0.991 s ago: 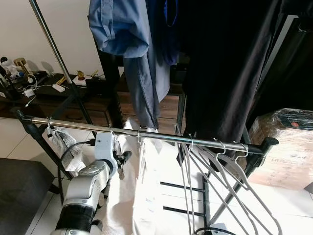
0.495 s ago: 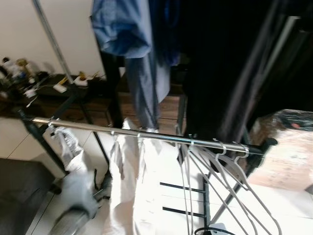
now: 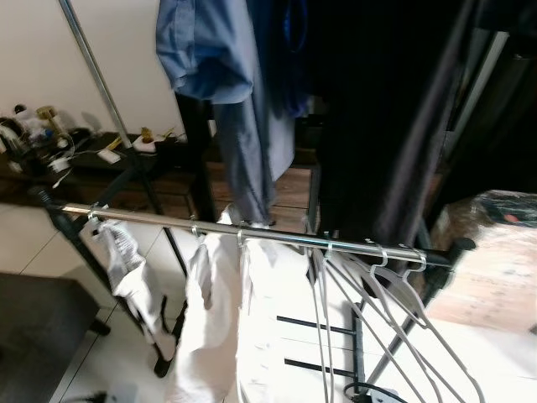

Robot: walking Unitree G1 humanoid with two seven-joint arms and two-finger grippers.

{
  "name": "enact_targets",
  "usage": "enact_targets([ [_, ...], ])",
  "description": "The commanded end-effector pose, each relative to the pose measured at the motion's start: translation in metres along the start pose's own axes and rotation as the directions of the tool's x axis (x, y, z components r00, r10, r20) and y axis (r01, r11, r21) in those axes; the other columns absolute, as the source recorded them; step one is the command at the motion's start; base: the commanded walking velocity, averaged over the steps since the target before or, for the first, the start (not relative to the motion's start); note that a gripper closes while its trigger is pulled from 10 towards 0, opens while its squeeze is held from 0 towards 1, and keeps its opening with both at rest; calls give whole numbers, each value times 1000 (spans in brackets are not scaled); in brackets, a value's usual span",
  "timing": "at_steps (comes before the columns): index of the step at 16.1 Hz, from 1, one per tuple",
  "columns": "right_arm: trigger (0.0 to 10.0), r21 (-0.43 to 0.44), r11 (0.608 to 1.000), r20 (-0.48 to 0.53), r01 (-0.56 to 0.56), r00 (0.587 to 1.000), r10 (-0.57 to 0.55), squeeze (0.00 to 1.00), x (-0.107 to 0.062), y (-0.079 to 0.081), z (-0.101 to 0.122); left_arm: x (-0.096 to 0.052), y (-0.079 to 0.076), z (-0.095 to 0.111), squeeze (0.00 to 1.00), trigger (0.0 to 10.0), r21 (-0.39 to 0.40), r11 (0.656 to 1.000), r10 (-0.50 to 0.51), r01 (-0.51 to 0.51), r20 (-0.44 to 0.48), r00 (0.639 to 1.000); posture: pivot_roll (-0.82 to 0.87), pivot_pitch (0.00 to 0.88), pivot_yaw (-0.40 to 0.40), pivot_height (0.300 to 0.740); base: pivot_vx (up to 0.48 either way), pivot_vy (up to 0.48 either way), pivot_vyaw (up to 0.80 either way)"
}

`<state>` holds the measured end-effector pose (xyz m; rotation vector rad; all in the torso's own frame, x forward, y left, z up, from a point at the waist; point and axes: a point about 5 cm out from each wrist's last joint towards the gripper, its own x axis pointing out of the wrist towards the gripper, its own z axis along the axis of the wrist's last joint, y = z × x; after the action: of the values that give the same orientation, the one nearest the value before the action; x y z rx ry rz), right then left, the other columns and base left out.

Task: Hang hanger

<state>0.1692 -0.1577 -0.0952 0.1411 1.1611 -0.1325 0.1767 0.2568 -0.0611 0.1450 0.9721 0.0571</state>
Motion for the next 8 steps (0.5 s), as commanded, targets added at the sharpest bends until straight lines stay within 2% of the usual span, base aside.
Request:
enact_targets([
  [1,10000,44,999,-16,9,1000,-9,0,0,1,-4,1,-5,-16,0,10000,36,999,-22,25,-77,997,-30,21,31,740,0,0,0],
  [2,10000,37,999,-22,13,1000,-12,0,0,1,-4,3,-14,-28,0,10000,124,991,-28,45,-137,990,-35,20,29,740,0,0,0],
  [3,10000,24,1000,-29,15,999,-14,0,0,0,-4,4,-21,-34,0,10000,179,982,-26,57,-171,985,-45,21,23,740,0,0,0],
  [4,10000,21,1000,-32,15,999,-14,0,0,0,-4,5,-24,-33,0,10000,195,979,-23,57,-173,985,-46,21,21,740,0,0,0],
  [6,10000,19,1000,-31,18,999,-17,0,0,-1,-3,9,-30,-25,0,10000,137,990,-17,38,-146,989,-42,21,12,740,0,0,0],
  [8,10000,6,1000,-31,13,999,-13,0,0,-1,-3,10,-33,-22,0,10000,169,985,-8,33,-144,990,-46,21,10,740,0,0,0],
])
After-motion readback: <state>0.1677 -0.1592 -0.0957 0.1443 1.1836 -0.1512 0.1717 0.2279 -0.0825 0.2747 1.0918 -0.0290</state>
